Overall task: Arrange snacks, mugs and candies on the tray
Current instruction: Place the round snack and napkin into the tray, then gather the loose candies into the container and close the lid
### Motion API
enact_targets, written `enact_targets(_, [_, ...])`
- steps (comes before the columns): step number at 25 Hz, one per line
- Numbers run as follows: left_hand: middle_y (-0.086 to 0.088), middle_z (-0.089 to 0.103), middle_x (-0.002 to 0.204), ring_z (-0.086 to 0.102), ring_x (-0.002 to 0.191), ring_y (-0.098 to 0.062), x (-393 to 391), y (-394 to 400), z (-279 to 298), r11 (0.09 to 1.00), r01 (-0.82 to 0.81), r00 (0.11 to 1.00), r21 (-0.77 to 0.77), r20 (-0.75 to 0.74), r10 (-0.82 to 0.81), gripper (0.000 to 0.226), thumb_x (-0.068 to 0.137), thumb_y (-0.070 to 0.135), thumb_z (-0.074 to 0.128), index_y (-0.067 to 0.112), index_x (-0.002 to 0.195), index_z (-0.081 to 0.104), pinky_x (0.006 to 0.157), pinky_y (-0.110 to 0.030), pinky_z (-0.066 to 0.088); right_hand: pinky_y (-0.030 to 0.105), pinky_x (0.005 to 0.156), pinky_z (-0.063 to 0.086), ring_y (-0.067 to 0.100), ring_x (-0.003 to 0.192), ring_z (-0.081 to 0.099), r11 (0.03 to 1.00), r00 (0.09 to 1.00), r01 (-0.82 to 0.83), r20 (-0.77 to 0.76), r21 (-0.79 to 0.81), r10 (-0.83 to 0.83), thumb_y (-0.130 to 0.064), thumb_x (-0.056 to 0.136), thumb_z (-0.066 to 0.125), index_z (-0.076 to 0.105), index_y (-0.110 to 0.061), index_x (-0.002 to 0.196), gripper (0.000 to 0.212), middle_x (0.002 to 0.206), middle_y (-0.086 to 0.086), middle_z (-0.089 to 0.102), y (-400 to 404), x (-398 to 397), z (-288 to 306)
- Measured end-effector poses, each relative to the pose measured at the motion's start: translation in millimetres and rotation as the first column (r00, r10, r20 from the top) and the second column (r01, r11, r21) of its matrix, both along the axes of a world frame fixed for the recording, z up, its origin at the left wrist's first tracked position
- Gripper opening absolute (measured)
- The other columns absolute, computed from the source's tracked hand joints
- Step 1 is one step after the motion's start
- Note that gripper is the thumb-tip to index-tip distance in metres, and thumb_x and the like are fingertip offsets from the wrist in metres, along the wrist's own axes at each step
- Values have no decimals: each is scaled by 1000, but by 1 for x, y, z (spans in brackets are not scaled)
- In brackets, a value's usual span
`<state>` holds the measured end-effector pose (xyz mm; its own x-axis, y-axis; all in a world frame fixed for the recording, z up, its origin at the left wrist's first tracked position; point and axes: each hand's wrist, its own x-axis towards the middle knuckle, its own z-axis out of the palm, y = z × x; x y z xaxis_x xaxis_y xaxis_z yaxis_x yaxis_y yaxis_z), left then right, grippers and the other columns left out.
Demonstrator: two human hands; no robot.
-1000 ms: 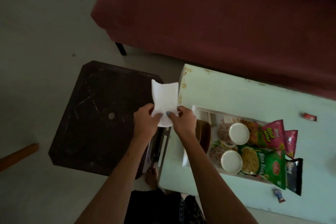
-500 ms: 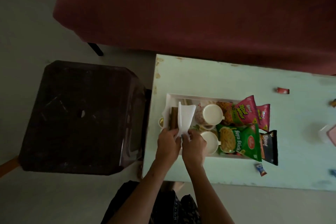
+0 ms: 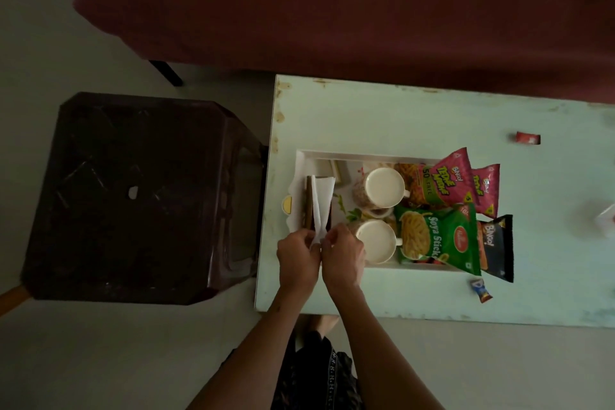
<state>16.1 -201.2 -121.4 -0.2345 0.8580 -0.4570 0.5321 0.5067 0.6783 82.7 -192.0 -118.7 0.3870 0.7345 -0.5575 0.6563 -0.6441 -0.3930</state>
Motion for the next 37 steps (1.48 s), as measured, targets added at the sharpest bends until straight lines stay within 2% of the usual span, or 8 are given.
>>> enact_targets(5, [-14, 73, 96, 69, 90, -25, 3, -5, -13, 998, 3, 1000, -60, -21, -4, 19, 86, 10, 60, 3, 101, 70, 81, -32, 57, 33, 75, 53, 29, 92, 68, 996, 996, -94, -3, 4, 94, -4, 92, 50, 67, -7, 106, 23, 102, 14, 72, -8, 1, -10])
enact_targets(9, [-9, 75, 85, 66, 74, -14, 2, -14, -14, 999, 19, 1000, -38, 1, -19, 16, 86, 13, 60, 7, 92, 73, 62, -7, 44, 33, 90, 51, 28, 108, 64, 985, 984, -170, -49, -22, 169, 5, 89, 51, 61, -6, 123, 37, 120, 16, 66, -15, 7, -10])
enact_targets(13, [-11, 75, 82, 66, 70, -16, -11, -15, -5, 997, 27, 997, -68, -71, -31, 10, 78, 11, 68, 6, 84, 73, 58, -10, 42, 32, 77, 53, 28, 95, 68, 983, 984, -158, -66, 90, 164, -9, 91, 53, 68, -9, 109, 24, 109, 14, 71, -18, 26, 19])
enact_targets(18, [-15, 74, 94, 68, 91, -27, -33, 6, 11, 969, -211, 974, -131, -111, 197, 21, 75, 14, 71, 3, 92, 71, 78, -28, 49, 21, 55, 36, 26, 70, 67, 920, 972, 128, 138, 369, -191, -28, 87, 60, 73, -17, 87, 17, 83, 11, 75, -15, 128, 62])
enact_targets(21, [-18, 72, 103, 66, 98, -29, -37, 25, 10, 936, -334, 941, -114, -101, 323, 24, 79, 15, 67, 1, 99, 70, 79, -26, 45, 27, 63, 44, 25, 72, 67, 741, 821, 512, 5, 434, -570, -27, 83, 62, 73, -12, 89, 20, 78, 10, 74, -7, 226, 64])
enact_targets(26, [-29, 67, 101, 64, 96, -39, -25, 50, -4, 888, -434, 897, -153, -162, 411, 25, 83, 14, 58, -7, 93, 65, 83, -41, 50, 10, 41, 49, -1, 33, 57, 566, 569, 817, -309, 108, -762, -3, 82, 64, 68, 2, 103, 22, 48, -3, 64, 9, 344, 16])
enact_targets(32, [-31, 60, 115, 59, 106, -41, -23, 71, -45, 861, -456, 887, -225, -192, 420, 30, 89, 8, 46, -8, 110, 59, 89, -43, 49, 28, 77, 50, 26, 97, 55, 776, 597, 568, -512, -275, -618, 7, 91, 45, 57, -5, 111, 26, 92, 12, 57, 35, 376, -44])
enact_targets(37, [-25, 60, 121, 56, 114, -36, -19, 75, -68, 803, -525, 847, -283, -74, 527, 28, 89, 10, 51, 0, 113, 62, 99, -44, 47, 40, 79, 54, 30, 85, 64, 825, 543, 311, -625, -471, -561, -15, 96, 44, 62, -9, 99, 19, 94, 16, 67, 50, 366, -61])
